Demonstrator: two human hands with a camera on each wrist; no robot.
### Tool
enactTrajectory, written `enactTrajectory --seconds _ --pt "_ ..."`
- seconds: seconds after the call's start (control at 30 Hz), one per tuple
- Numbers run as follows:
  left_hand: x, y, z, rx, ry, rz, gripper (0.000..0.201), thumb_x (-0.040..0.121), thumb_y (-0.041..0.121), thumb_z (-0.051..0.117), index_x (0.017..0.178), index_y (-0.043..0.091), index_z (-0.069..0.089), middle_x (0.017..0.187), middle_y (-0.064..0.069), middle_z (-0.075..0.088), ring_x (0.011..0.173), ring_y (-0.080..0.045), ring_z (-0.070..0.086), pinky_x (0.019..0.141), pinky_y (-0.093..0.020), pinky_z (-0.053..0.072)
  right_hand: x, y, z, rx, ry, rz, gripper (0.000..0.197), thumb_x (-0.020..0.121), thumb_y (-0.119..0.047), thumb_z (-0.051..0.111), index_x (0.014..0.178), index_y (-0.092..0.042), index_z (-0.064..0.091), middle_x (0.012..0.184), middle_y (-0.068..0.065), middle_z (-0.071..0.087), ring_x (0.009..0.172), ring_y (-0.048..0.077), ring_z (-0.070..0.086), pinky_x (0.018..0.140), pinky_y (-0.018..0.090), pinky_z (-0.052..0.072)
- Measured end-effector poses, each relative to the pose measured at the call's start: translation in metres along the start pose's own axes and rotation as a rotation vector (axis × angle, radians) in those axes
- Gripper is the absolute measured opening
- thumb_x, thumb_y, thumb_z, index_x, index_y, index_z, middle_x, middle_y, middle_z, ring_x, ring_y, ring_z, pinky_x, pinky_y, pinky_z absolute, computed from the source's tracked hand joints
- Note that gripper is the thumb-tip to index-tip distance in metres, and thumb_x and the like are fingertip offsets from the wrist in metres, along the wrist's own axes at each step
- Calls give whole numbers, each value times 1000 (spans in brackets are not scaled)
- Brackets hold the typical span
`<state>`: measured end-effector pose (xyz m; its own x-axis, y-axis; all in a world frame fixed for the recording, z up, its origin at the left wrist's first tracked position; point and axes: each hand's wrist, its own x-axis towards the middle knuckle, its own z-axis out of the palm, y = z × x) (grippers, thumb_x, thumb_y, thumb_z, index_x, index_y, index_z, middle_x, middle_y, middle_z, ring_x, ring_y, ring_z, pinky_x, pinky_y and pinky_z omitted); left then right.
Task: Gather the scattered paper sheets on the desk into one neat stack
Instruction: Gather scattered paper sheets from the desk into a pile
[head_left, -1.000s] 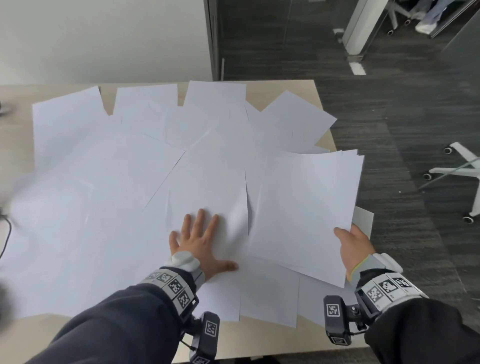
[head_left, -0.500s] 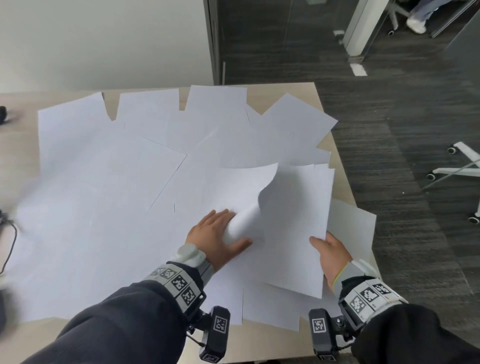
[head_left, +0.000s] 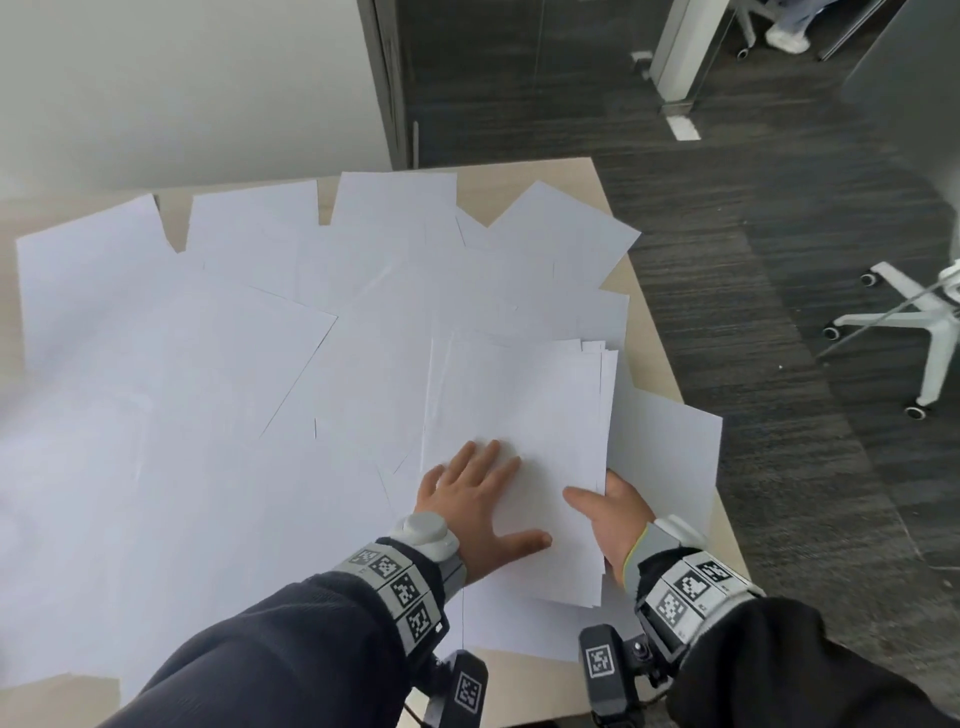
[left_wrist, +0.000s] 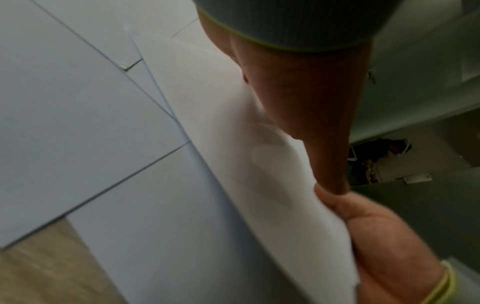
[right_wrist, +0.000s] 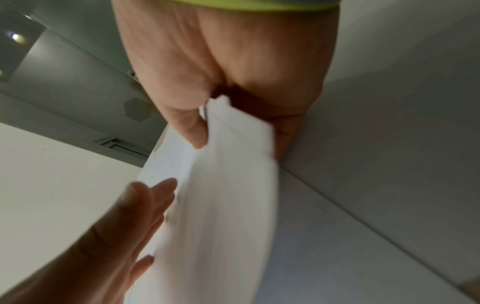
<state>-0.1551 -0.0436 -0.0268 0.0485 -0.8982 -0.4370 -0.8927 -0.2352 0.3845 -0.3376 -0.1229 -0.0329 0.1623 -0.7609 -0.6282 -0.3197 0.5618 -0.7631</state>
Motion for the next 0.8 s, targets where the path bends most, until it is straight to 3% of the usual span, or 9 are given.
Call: enactTrajectory --seconds 0.13,0.27,0.37,0.43,0.5,0.6,0.73,0.8 --pt "-2 -14 -14 -94 115 -101 85 87 68 54 157 43 14 168 17 -1 155 -12 -1 122 -44 13 0 -2 -4 -40 -23 7 26 90 -3 58 98 -25 71 95 -1 77 96 29 71 91 48 55" --pt "-3 -43 -30 -333 306 -346 91 85 52 69 158 32 19 166 6 14 150 -23 22 119 -46 27 -6 -8 -6 17 -90 -10 28 93 0 57 102 -22 71 97 3 77 98 30 70 92 49 54" --pt "2 -63 -40 -717 424 -480 93 84 41 76 158 22 24 153 2 39 137 -25 44 114 -45 38 -9 -12 -2 29 -152 -42 25 93 -4 59 106 -22 70 101 3 77 100 29 70 96 51 52" --pt "0 -73 -49 -1045 404 -513 86 71 47 78 147 23 46 131 7 60 116 -24 62 105 -47 49 -11 -15 5 2 -189 -65 23 89 -11 64 108 -23 70 104 3 76 102 28 70 97 53 51" --pt "-10 -80 -60 -1241 397 -470 65 61 41 75 122 20 64 109 -3 75 101 -32 71 96 -51 55 -13 -21 16 -56 -240 -110 24 87 -15 65 108 -25 70 104 0 76 101 23 71 98 49 52" --pt "-27 -77 -81 -1284 477 -340 37 70 20 64 106 25 71 99 -9 77 98 -39 72 90 -54 58 -18 -34 30 -158 -282 -206 25 92 -8 62 107 -27 69 102 -11 76 100 12 70 98 37 51" --pt "-55 -74 -122 -1253 707 -83 24 80 17 63 89 37 74 96 2 77 96 -23 71 89 -43 57 -24 -74 54 -130 -160 -292 17 86 -11 67 91 -27 71 85 -16 76 90 13 70 85 31 52" --pt "-69 -77 -139 -1259 783 38 26 82 13 63 92 35 74 96 9 76 95 -13 70 85 -29 55 -26 -94 64 -97 -137 -353 24 87 -6 67 71 -25 65 60 -20 67 65 3 64 69 28 48"
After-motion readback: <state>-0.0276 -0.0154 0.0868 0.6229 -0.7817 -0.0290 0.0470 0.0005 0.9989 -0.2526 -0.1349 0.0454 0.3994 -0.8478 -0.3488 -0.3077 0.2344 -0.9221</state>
